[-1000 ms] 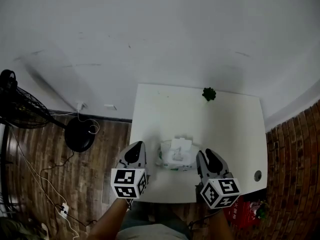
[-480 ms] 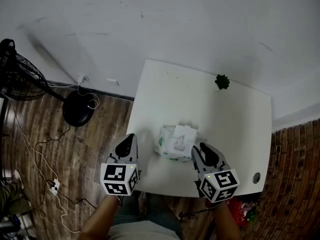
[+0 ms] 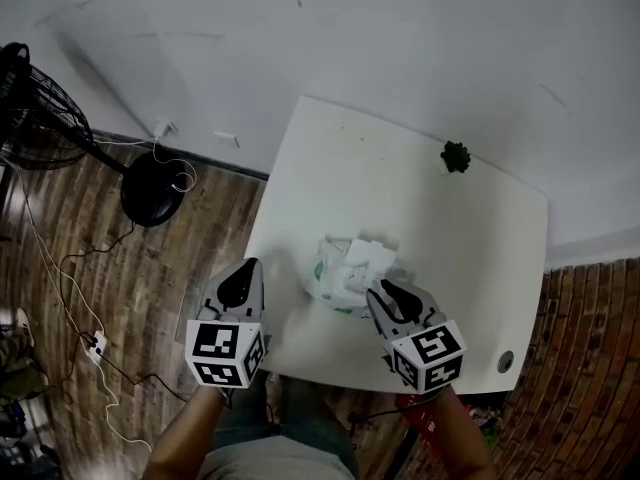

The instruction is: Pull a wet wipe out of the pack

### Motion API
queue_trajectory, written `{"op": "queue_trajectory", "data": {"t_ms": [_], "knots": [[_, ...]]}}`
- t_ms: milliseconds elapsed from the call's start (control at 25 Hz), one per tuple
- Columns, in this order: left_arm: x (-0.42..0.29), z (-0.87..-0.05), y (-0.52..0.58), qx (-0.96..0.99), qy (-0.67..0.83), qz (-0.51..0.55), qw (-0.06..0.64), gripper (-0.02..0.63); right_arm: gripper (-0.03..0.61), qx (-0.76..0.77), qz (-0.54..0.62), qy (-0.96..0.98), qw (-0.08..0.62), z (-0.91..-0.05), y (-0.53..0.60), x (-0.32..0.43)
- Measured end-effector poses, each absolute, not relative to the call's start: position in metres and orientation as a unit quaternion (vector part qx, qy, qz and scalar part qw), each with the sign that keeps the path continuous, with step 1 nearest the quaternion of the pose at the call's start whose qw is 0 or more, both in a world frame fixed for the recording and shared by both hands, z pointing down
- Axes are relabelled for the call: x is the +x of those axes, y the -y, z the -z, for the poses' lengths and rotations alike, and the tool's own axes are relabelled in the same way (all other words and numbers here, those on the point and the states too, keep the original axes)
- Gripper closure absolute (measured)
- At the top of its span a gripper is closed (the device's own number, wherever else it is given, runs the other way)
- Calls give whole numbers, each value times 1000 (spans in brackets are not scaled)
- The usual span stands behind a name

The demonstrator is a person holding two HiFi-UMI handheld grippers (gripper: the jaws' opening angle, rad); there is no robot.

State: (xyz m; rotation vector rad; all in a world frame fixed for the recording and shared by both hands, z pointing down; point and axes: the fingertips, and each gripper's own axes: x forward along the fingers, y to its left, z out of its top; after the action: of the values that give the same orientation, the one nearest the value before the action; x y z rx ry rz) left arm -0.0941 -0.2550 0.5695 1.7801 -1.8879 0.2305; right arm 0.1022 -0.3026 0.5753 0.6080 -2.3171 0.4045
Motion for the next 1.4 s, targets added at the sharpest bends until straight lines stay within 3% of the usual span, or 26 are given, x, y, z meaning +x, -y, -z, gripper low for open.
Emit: {"op": "queue_trajectory", "data": {"t_ms": [1400], "knots": [[-134,-590,229,573,762,-46,298,614,503,62,-119,869,477,-617,304,78]]}}
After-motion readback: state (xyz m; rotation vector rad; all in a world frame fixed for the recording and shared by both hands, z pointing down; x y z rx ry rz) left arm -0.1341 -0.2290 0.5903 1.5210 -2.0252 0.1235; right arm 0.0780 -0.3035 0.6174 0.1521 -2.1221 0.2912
